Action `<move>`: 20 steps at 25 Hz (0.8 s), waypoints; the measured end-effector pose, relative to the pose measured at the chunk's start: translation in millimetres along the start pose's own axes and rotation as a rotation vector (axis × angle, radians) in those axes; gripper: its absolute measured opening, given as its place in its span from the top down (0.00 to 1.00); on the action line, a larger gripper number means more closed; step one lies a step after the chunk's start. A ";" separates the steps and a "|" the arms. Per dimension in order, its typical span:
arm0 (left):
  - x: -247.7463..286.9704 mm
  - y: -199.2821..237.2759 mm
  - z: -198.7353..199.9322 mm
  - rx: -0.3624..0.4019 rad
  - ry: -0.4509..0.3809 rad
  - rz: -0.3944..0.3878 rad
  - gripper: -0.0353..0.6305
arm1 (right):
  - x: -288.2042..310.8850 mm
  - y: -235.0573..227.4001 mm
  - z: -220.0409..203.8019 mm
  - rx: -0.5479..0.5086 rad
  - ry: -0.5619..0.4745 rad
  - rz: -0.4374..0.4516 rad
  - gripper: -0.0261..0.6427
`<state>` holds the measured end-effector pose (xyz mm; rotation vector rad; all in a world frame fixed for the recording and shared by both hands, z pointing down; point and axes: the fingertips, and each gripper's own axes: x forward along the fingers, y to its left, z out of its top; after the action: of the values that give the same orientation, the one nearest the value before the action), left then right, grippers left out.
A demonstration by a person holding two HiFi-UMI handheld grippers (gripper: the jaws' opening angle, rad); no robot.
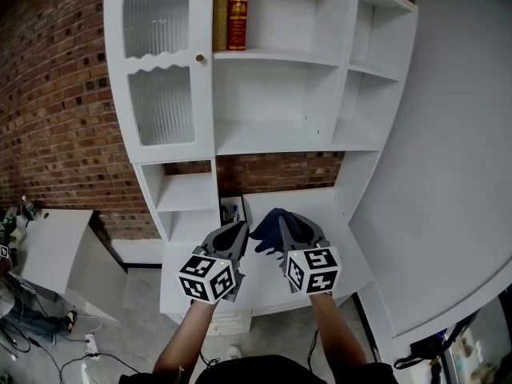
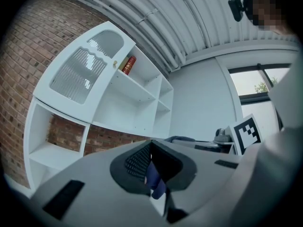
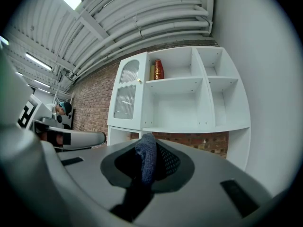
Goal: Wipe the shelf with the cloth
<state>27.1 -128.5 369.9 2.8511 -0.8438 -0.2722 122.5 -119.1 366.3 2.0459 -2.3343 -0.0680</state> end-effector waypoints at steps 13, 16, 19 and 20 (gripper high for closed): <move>1.3 -42.8 -7.7 0.005 0.002 -0.001 0.92 | -36.6 -15.3 0.0 0.001 -0.005 0.019 0.86; -1.3 -53.7 -12.4 0.006 0.007 0.000 0.92 | -46.4 -17.8 -2.0 0.005 -0.005 0.024 0.86; -5.9 -63.1 -16.8 0.008 0.008 0.006 0.92 | -57.8 -19.9 -5.0 0.011 -0.007 0.026 0.86; -7.4 -66.5 -19.0 0.008 0.010 0.007 0.92 | -61.9 -20.5 -6.4 0.013 -0.006 0.027 0.86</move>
<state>59.8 -67.5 376.1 2.8534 -0.8549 -0.2545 151.3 -60.4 371.6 2.0222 -2.3713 -0.0591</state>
